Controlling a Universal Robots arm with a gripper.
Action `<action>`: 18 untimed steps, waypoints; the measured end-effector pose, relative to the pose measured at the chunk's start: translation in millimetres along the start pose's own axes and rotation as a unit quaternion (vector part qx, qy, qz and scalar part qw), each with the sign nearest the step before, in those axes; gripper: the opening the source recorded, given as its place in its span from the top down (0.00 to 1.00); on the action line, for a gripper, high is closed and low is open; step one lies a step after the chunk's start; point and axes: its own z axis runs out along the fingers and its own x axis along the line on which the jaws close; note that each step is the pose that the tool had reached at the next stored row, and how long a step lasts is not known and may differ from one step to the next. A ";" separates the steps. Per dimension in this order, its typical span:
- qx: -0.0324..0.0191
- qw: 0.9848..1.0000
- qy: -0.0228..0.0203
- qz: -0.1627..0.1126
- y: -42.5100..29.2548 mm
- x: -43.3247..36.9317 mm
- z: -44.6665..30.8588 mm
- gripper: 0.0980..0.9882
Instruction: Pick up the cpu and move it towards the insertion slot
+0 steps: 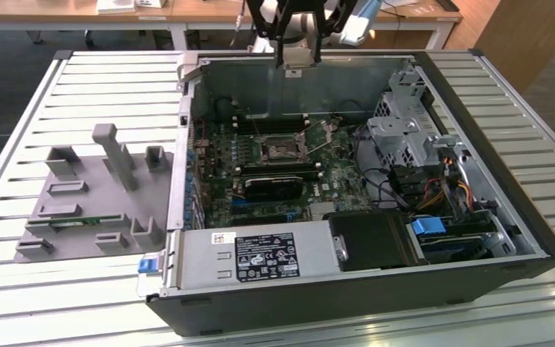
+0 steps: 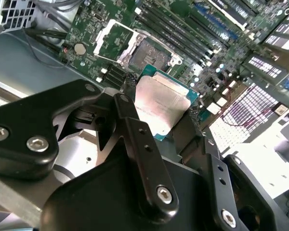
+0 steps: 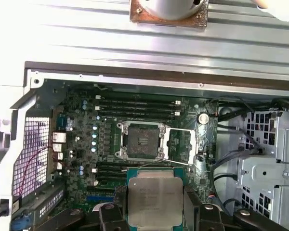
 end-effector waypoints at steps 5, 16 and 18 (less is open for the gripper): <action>0.002 1.000 0.003 0.000 13.1 -2.9 3.0 0.50; 0.006 1.000 0.009 0.000 34.5 -6.2 13.2 0.50; 0.006 1.000 0.010 0.000 36.0 -7.4 15.3 0.50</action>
